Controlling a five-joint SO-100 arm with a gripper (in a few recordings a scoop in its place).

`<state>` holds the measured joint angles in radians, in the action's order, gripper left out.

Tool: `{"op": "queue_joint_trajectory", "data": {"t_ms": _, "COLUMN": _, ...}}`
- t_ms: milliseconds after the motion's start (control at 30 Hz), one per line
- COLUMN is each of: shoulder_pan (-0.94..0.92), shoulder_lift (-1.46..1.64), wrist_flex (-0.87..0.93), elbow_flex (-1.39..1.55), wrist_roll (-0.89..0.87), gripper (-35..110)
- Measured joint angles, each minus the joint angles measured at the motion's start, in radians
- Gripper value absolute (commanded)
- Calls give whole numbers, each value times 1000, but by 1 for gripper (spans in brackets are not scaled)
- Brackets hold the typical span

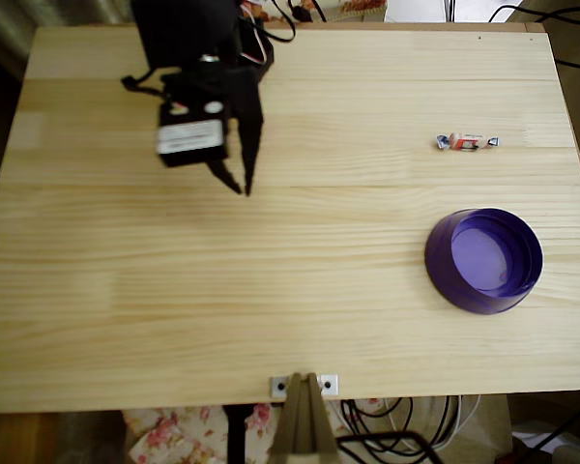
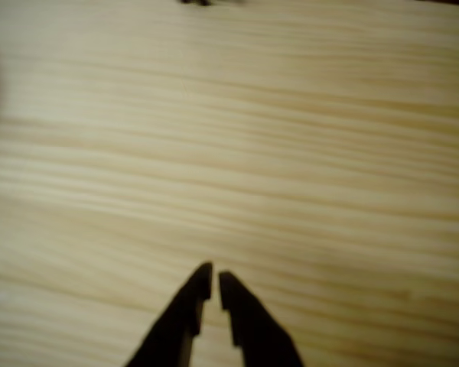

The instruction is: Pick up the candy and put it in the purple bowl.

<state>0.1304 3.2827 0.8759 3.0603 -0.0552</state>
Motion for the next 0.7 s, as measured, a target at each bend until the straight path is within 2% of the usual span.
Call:
{"op": "queue_joint_trajectory", "data": {"t_ms": 267, "shoulder_pan": 52, "shoulder_lift": 0, "wrist_flex": 94, "elbow_flex": -166, "wrist_roll": -2, "gripper": 0}}
{"op": "queue_joint_trajectory", "data": {"t_ms": 700, "shoulder_pan": 235, "shoulder_lift": -32, "wrist_flex": 204, "elbow_flex": -489, "wrist_roll": 9, "gripper": 0}}
